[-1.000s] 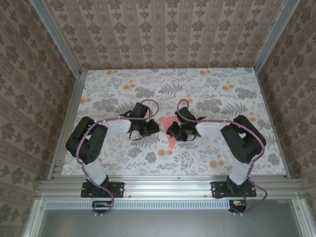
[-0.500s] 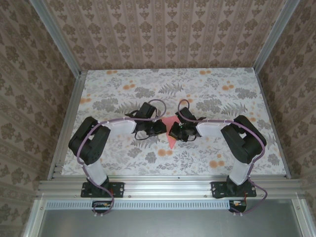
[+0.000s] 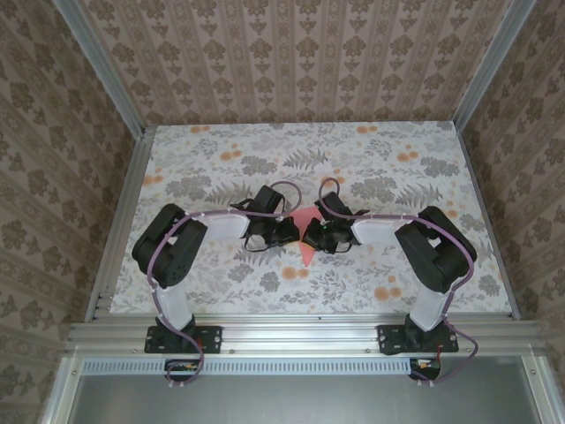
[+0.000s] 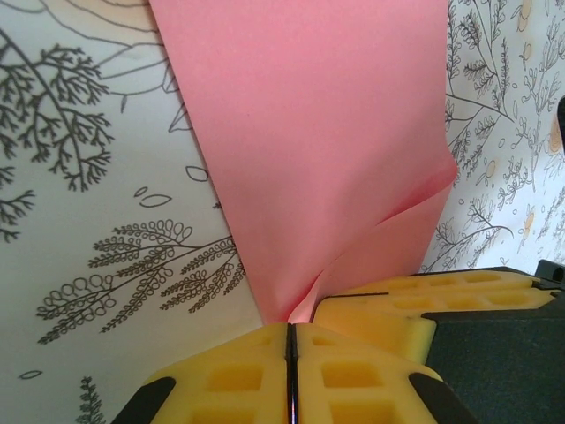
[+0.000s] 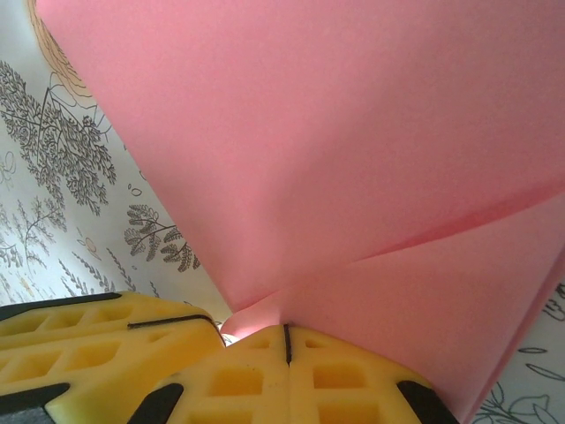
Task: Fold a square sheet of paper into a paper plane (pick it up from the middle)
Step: Third fold the triangle at the center of the table.
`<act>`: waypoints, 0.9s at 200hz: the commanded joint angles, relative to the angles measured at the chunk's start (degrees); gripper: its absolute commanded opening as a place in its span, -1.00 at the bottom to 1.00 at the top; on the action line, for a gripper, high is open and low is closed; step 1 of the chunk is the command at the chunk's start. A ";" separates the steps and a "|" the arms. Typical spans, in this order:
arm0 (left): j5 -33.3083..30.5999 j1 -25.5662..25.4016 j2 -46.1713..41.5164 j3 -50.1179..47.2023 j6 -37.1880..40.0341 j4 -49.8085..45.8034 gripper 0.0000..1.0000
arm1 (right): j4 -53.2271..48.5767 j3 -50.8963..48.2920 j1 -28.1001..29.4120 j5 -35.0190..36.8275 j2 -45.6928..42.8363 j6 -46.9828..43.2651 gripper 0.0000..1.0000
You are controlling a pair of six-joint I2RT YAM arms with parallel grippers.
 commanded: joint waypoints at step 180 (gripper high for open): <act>-1.03 -1.67 -0.15 -0.09 -3.47 2.75 -0.90 | -3.45 -2.80 -1.07 2.42 2.73 1.07 -1.00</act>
